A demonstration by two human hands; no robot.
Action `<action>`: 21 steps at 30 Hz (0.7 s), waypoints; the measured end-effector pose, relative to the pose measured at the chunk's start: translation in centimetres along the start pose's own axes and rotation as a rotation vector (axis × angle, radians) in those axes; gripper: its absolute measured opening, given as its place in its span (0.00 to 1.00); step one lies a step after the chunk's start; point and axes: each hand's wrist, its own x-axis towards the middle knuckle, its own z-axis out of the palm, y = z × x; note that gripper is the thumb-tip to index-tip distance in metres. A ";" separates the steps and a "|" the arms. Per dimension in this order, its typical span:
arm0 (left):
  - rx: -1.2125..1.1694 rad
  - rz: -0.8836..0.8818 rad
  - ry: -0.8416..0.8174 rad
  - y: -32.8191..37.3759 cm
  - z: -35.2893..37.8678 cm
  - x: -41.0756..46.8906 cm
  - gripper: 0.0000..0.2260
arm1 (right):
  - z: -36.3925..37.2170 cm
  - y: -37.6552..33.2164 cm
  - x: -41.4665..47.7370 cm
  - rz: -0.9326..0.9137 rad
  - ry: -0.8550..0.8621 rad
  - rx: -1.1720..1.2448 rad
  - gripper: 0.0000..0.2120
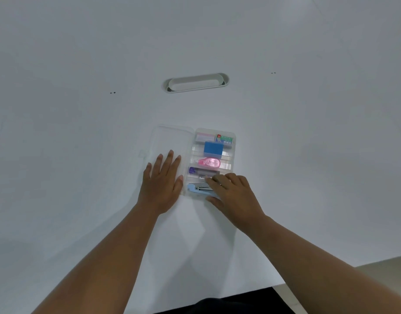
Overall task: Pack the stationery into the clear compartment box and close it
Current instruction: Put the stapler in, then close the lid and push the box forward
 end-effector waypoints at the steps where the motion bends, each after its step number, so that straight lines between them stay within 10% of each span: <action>1: 0.002 0.000 0.000 0.0 0.1 0.0 0.29 | 0.3 0.2 -0.5 -0.008 -0.011 -0.041 0.24; 17: 0.083 0.206 0.003 -1.6 -0.8 2.8 0.25 | -1.8 5.5 5.0 -0.084 -0.057 -0.090 0.29; 21: -0.108 -0.005 0.051 1.4 -0.4 2.0 0.28 | -2.7 8.3 9.3 -0.124 -0.139 -0.072 0.30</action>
